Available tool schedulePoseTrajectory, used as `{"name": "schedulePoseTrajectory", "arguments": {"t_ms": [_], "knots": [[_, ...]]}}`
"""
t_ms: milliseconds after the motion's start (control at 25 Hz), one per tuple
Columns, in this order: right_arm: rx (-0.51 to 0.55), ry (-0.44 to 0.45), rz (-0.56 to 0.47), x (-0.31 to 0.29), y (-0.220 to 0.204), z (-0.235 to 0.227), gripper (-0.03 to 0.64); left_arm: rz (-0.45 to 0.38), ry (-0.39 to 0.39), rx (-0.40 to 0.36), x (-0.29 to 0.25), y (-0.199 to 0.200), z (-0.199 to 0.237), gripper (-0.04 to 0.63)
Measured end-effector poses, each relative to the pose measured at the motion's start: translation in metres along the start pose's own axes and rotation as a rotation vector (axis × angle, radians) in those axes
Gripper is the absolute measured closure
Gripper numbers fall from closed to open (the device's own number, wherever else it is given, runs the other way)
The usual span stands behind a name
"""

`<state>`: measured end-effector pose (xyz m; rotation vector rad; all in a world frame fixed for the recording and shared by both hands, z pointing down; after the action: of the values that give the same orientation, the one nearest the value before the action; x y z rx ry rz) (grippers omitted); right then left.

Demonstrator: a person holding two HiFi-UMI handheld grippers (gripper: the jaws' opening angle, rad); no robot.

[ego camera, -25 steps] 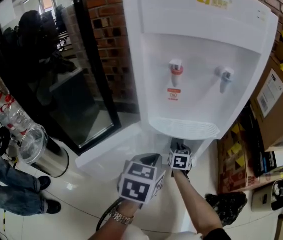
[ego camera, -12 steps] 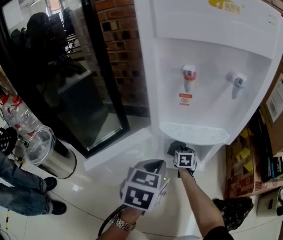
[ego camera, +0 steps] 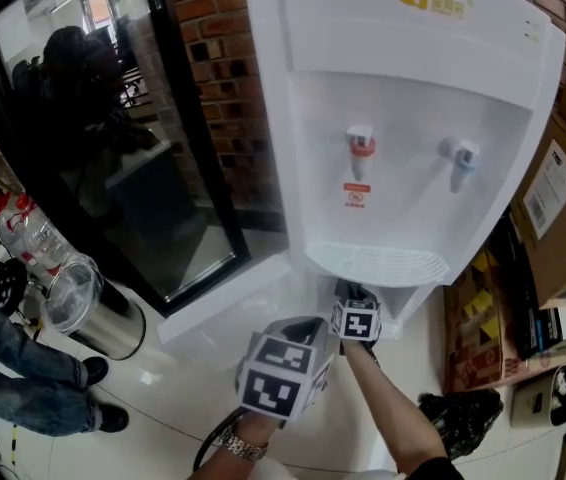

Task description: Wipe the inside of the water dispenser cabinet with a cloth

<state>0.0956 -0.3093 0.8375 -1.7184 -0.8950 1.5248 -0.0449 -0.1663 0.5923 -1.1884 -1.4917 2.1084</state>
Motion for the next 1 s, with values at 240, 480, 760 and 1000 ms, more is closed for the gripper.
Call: {"name": "schedulePoseTrajectory", "arguments": {"t_ms": [240, 480, 760, 1000], "knots": [[0.054, 0.064, 0.015, -0.032, -0.005, 0.007, 0.609, 0.000, 0.010, 0.001, 0.008, -0.001, 0.003, 0.594], [-0.027, -0.227, 0.069, -0.013, -0.011, -0.059, 0.609, -0.010, 0.007, -0.001, 0.013, 0.002, 0.003, 0.594], [-0.007, -0.107, -0.005, 0.028, -0.005, -0.020, 0.607, -0.009, -0.007, -0.009, 0.007, 0.002, -0.003, 0.594], [0.071, 0.099, -0.009, 0.031, -0.013, 0.039, 0.607, -0.016, -0.007, -0.008, 0.011, 0.002, -0.003, 0.594]]}}
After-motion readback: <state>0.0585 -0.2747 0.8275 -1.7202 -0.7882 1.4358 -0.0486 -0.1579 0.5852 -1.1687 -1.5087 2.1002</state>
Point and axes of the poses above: the fingertips, and each gripper's own axes: x backward along the fingers, z to its left, y out of its top, the point moved 9 cm from there along x, backward along the fingers, and after that the axes turned 4 degrees about -y, right-handed, at the moved point
